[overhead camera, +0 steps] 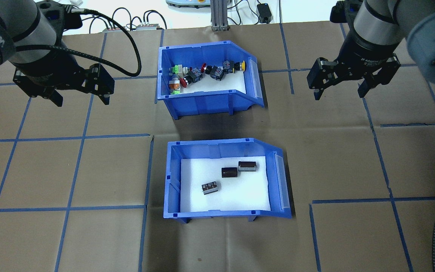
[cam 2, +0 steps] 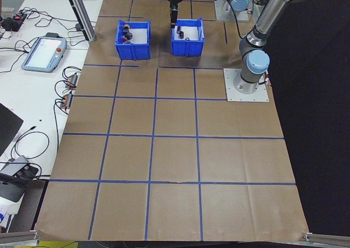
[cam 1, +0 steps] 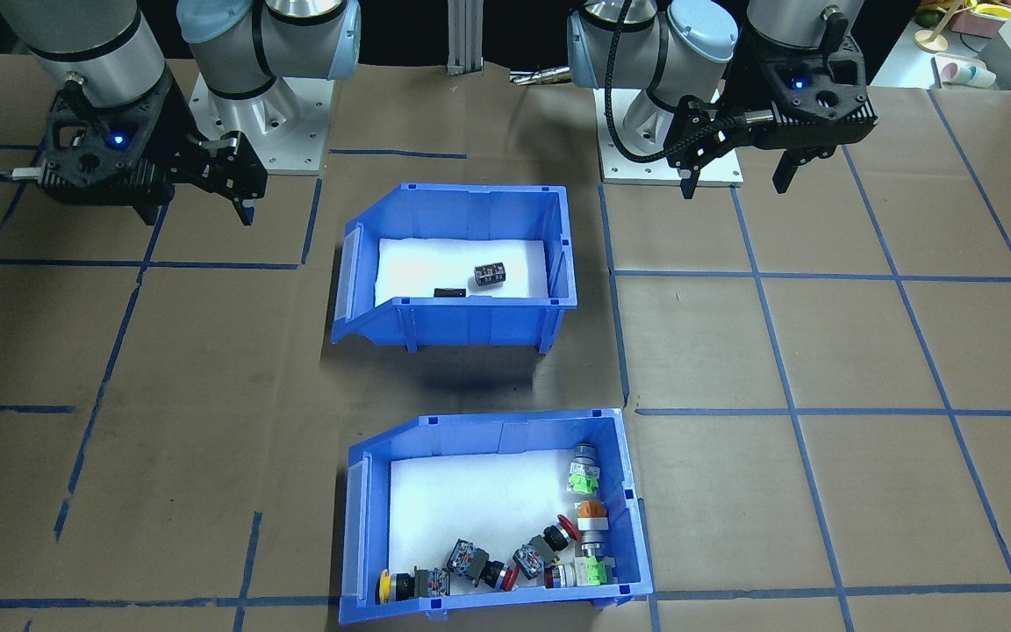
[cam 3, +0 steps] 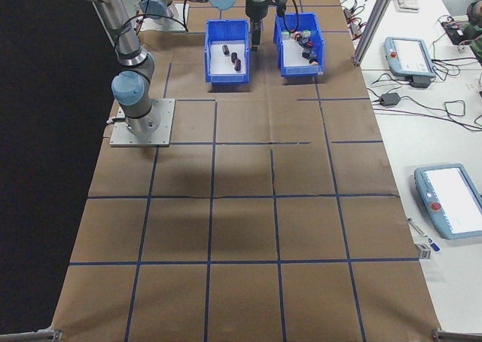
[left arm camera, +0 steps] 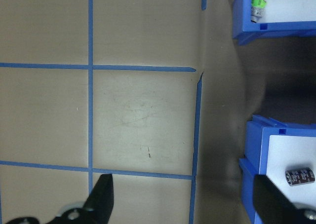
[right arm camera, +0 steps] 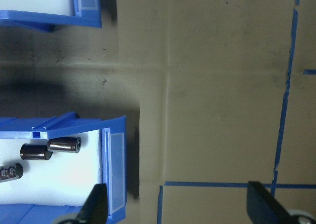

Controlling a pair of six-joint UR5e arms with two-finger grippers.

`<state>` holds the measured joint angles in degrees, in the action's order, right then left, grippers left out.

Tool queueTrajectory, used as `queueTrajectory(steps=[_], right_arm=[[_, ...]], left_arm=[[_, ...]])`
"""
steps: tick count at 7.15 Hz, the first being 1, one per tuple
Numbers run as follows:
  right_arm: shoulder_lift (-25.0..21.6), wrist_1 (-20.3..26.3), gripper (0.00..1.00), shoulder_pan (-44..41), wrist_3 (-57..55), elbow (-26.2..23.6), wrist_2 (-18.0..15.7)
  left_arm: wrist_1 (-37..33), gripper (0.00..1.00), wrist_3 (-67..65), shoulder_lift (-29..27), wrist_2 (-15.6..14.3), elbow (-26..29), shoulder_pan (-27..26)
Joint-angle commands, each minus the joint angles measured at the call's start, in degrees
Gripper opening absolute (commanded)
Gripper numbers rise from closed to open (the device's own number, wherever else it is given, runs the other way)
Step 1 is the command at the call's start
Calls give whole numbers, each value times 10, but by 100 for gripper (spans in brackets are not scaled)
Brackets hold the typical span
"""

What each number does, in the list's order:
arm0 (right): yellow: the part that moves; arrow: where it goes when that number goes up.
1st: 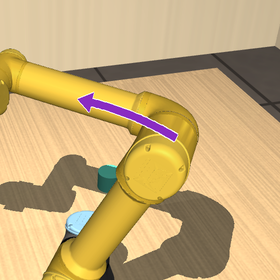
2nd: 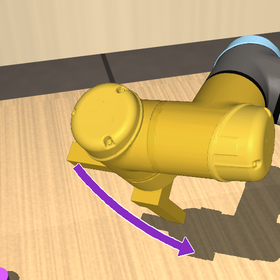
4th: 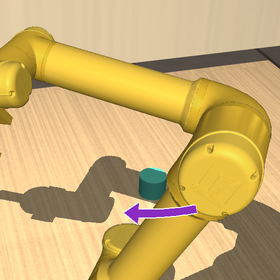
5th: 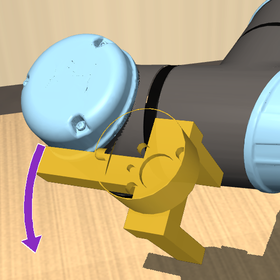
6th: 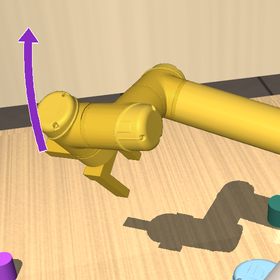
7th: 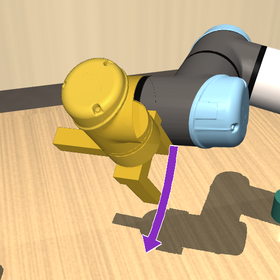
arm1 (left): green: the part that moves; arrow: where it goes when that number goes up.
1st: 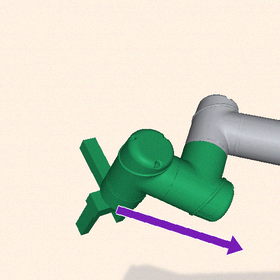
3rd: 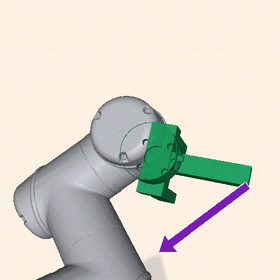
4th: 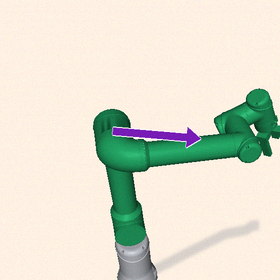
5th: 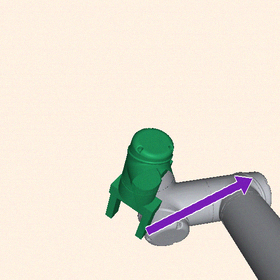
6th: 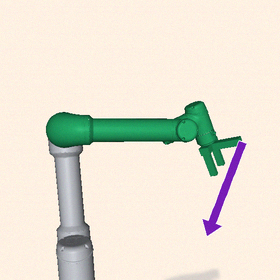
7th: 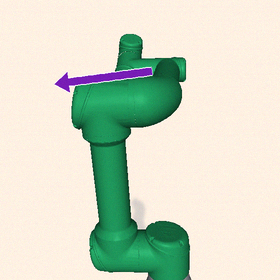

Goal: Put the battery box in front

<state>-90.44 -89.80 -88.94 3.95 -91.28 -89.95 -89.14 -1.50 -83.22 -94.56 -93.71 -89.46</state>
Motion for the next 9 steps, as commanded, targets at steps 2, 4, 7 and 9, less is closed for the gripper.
queueTrajectory(steps=[2,4,7,9], right_arm=[[101,9,100,-5,122,127,5],[172,10,100,-43,209,187,6],[273,11,100,-146,447,294,-2],[301,0,100,-191,553,331,-2]], left_arm=[[-5,100,-71,33,69,-45,-18],[-6,100,-278,60,84,-107,-70],[-4,100,-660,82,90,-169,-184],[31,100,-814,99,175,-259,-225]])
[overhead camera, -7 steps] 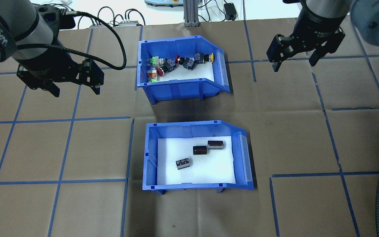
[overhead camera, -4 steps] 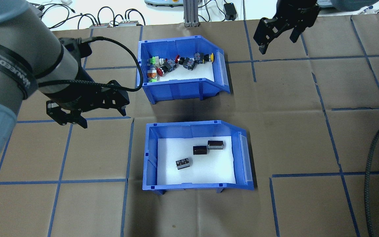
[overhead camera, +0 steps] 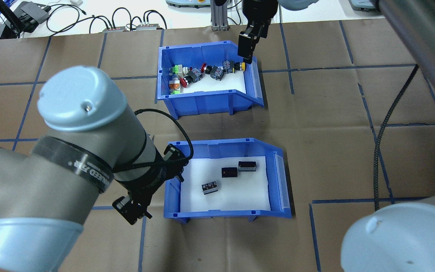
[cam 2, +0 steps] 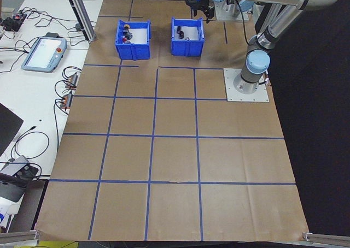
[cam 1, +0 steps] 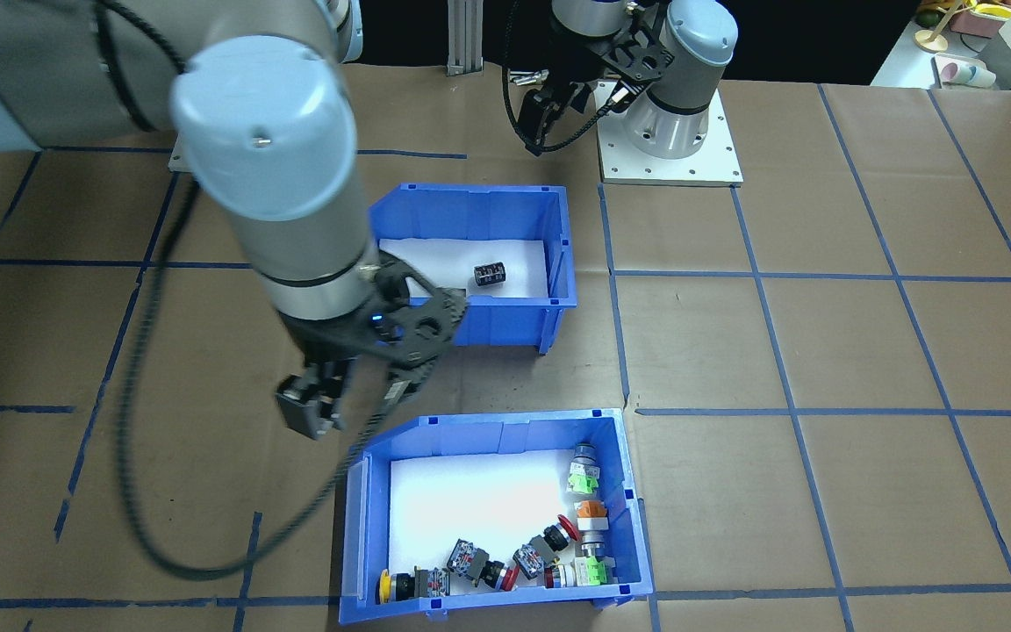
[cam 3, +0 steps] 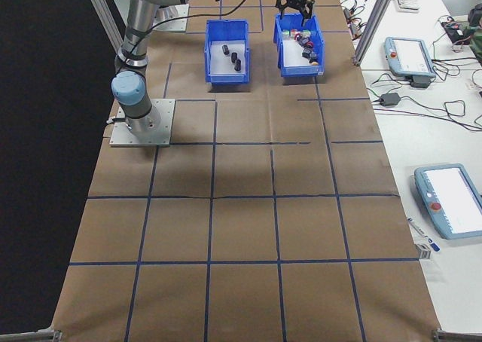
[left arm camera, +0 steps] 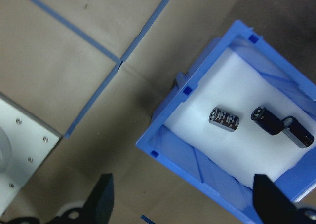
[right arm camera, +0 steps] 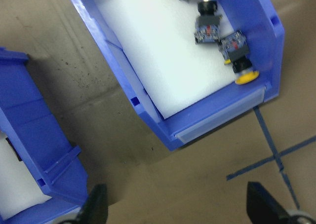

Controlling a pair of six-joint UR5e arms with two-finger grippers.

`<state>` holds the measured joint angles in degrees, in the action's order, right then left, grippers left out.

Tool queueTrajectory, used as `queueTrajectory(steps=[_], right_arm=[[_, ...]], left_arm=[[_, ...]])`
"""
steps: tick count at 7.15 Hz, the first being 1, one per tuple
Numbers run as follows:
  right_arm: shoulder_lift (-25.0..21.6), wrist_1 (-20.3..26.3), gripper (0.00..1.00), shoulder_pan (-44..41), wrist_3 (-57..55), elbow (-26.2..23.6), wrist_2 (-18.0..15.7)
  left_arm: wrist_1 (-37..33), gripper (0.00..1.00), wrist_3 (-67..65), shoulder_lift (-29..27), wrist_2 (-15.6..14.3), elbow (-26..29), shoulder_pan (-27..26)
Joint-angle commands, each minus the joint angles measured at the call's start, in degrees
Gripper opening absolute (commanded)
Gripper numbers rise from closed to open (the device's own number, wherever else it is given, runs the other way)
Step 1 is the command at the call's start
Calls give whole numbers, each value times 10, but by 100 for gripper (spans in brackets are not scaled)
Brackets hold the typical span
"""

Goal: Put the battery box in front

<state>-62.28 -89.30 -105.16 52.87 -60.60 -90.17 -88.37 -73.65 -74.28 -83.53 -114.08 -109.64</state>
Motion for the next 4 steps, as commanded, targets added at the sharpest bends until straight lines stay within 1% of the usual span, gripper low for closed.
queueTrajectory(steps=[1,2,3,4], right_arm=[[32,-5,100,-48,67,31,1],[45,-9,100,-67,69,33,5],[54,-37,100,-78,95,32,8],[70,-46,100,-95,135,32,2]], left_arm=[[55,99,-147,13,130,-97,-24],[70,99,-246,9,129,-107,-27],[76,99,-297,10,130,-124,-28],[136,99,-306,11,126,-149,-28]])
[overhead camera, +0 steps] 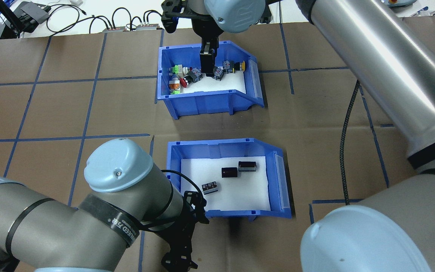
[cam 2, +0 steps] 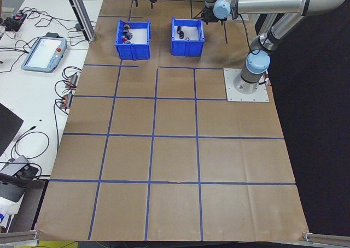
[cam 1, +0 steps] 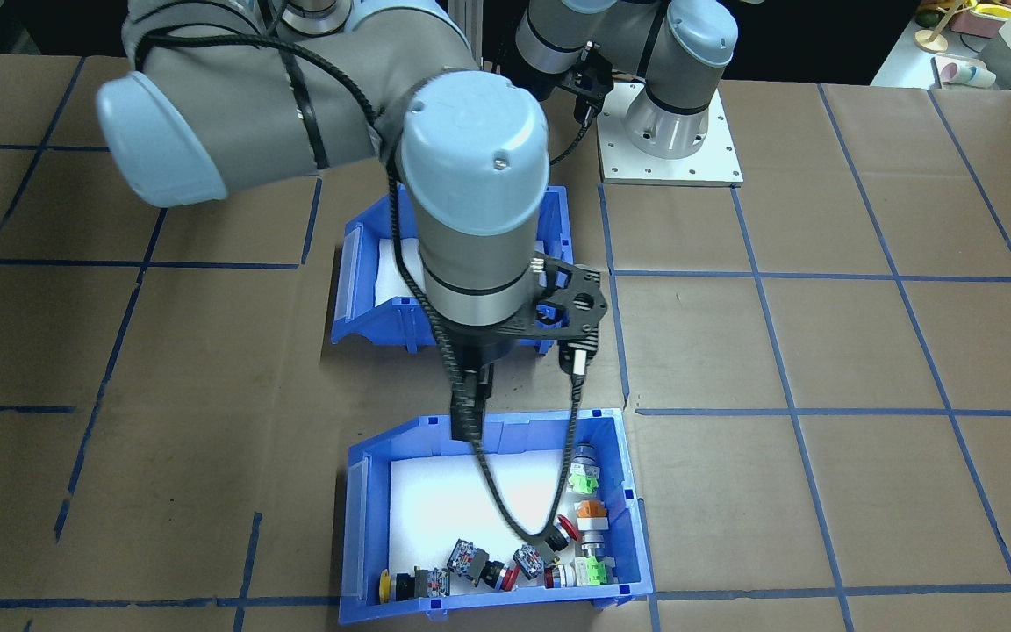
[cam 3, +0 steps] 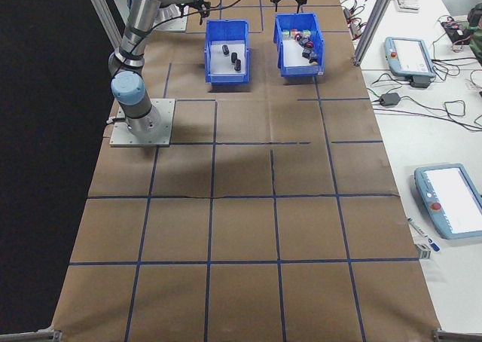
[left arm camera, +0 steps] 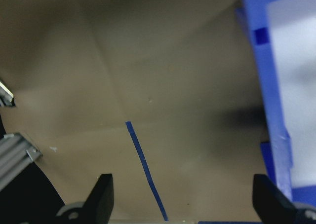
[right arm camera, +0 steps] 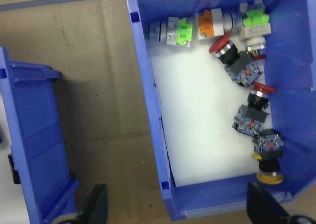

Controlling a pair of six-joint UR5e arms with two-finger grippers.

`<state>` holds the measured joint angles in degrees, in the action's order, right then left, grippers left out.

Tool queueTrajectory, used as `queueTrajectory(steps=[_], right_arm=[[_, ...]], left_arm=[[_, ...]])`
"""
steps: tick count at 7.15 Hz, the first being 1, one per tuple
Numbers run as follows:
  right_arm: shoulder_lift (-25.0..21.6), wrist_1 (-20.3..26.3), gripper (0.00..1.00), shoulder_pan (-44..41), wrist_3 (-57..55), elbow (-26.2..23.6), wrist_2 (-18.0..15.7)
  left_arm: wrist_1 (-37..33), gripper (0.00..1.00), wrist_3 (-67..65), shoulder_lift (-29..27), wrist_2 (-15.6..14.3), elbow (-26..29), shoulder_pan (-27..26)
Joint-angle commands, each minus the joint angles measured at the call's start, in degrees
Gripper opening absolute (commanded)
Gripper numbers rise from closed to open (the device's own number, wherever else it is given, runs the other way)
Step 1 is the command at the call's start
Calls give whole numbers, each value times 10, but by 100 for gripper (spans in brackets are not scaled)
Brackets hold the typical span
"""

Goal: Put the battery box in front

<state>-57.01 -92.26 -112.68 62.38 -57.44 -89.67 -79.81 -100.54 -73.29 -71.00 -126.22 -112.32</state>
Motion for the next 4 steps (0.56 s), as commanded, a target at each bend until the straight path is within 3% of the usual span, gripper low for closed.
queueTrajectory(steps=[1,4], right_arm=[[36,-17,100,-33,43,0,-4],[80,-28,100,-41,43,-6,-5]], left_arm=[[127,99,-66,1,-2,-48,-1],[218,99,-73,-12,-66,-55,-1]])
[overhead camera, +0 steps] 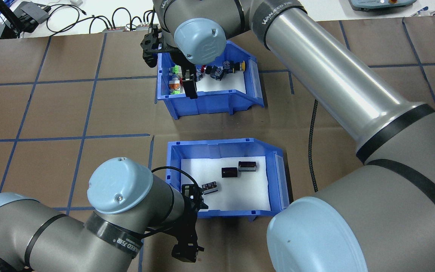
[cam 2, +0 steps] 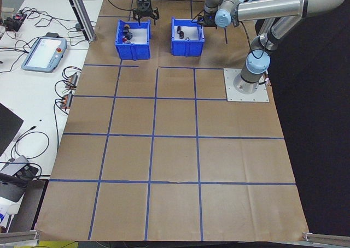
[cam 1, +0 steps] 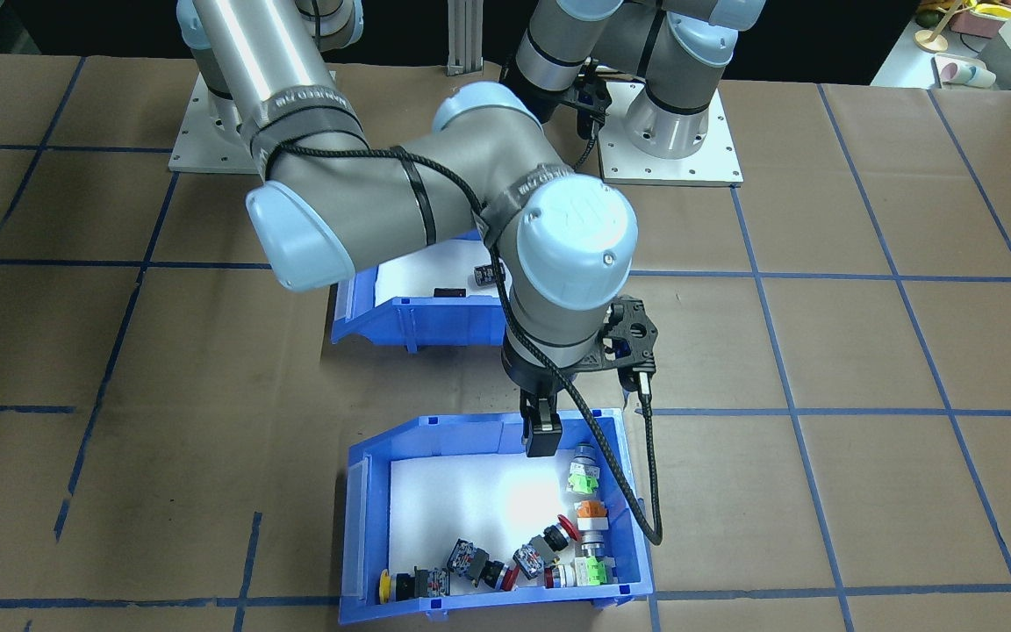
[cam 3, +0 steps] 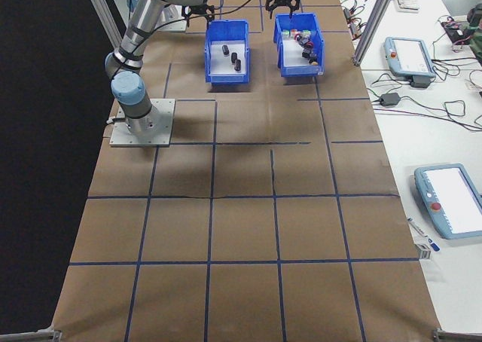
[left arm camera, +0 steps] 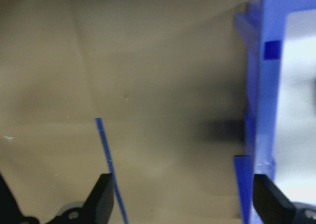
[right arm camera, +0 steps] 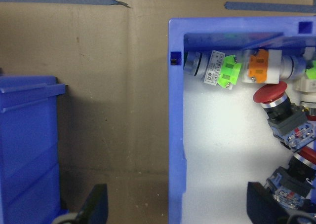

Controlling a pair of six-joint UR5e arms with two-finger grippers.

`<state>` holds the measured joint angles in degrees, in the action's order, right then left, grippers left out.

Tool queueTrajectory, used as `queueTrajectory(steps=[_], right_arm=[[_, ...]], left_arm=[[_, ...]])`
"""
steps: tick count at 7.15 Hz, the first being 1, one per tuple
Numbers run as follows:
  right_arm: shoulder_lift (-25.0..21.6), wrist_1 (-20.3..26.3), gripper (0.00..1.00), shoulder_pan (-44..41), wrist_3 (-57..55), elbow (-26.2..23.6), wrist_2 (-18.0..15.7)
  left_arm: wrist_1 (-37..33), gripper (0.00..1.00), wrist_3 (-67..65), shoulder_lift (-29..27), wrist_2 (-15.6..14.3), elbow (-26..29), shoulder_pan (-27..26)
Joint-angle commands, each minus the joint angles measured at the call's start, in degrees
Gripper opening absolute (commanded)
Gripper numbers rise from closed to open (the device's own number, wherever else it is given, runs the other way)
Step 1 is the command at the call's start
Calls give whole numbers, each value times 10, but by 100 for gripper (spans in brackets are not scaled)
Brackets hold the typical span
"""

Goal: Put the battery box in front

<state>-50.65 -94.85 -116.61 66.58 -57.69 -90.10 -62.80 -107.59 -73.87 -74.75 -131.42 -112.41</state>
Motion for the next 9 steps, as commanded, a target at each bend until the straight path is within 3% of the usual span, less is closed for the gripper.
queueTrajectory(steps=[1,4,5,6,8,9], right_arm=[[23,-2,100,-2,0,-4,-1],[41,-2,100,-12,-6,-15,-3],[48,-2,97,-15,-10,-15,-3],[49,-2,78,-14,-18,-15,-3],[48,-2,20,-14,-16,-13,-22],[47,-2,6,-13,-15,-8,-29]], left_arm=[[56,99,-6,-22,-33,-9,0],[75,99,-29,-79,-28,-6,-3],[94,98,-45,-96,12,-5,-3],[100,96,-60,-103,21,-6,-3],[102,84,-59,-125,22,-4,-4],[105,74,-59,-126,22,-4,-4]])
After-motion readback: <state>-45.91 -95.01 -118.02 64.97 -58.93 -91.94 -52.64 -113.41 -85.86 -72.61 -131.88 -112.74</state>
